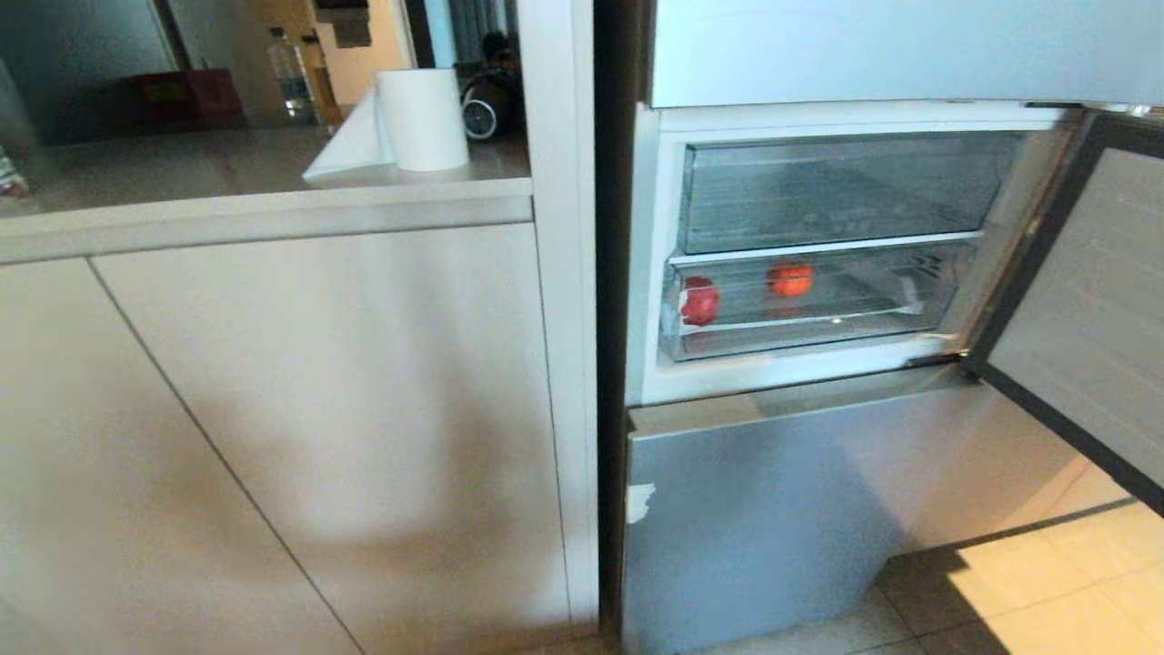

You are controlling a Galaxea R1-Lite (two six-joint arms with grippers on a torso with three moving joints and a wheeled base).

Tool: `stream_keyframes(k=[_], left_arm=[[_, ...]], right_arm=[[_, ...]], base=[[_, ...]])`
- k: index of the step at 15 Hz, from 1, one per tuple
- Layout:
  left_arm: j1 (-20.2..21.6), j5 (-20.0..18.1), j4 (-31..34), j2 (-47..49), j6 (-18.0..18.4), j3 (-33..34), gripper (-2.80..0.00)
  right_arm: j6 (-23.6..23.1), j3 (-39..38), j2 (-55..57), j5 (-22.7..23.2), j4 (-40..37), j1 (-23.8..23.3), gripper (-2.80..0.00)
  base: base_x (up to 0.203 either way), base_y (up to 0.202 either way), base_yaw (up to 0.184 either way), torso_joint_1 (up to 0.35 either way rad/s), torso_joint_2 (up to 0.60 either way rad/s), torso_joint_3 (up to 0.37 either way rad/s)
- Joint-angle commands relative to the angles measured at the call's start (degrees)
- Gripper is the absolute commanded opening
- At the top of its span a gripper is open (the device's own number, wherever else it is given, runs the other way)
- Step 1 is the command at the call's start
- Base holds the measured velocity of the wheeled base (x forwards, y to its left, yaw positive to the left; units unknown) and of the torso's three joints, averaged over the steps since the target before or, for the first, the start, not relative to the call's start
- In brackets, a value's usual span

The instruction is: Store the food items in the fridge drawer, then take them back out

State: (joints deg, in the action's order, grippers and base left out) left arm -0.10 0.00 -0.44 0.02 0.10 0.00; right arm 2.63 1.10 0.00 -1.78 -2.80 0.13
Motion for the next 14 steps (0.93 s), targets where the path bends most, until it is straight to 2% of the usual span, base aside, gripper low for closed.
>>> stream_keyframes(k=[1,5,8,9,11,13,14], left_arm=[[0.0,0.0,0.0,0.0,0.0,0.1,-2.80],[0.0,0.0,0.0,0.0,0.1,0.1,-2.80],[0.0,0.0,0.0,0.0,0.0,0.1,-2.80],[0.0,0.0,0.0,0.0,0.0,0.1,-2.80],[0.0,0.0,0.0,0.0,0.0,0.1,-2.80],[0.0,0.0,0.0,0.0,0.0,0.1,-2.80],[0.0,0.0,0.0,0.0,0.0,0.1,-2.80]], right_arm=[[0.0,0.0,0.0,0.0,0.0,0.0,-2.80],[-0.8,-0.1,0.0,0.2,0.0,0.0,-2.80],[-5.0,0.6,0.1,0.9,-0.1,0.0,-2.80],[-5.1,2.7,1.0,1.0,-0.2,0.0,-2.80],[-3.4,7.0,8.3,1.8,-0.3,0.1,-2.80],[0.4,12.4,23.0,4.8,1.1,0.2,-2.80],[2.1,14.7,30.8,6.6,2.8,0.3,-1.42]], base=[[-0.004,-0.010,0.174,0.002,0.00,0.004],[0.002,-0.007,0.148,0.003,0.00,0.005],[0.001,-0.001,0.019,0.000,0.00,0.002],[0.000,0.000,0.000,0.000,0.00,0.000],[0.000,0.000,0.000,0.000,0.00,0.000],[0.000,0.000,0.000,0.000,0.00,0.000],[0.000,0.000,0.000,0.000,0.00,0.000]])
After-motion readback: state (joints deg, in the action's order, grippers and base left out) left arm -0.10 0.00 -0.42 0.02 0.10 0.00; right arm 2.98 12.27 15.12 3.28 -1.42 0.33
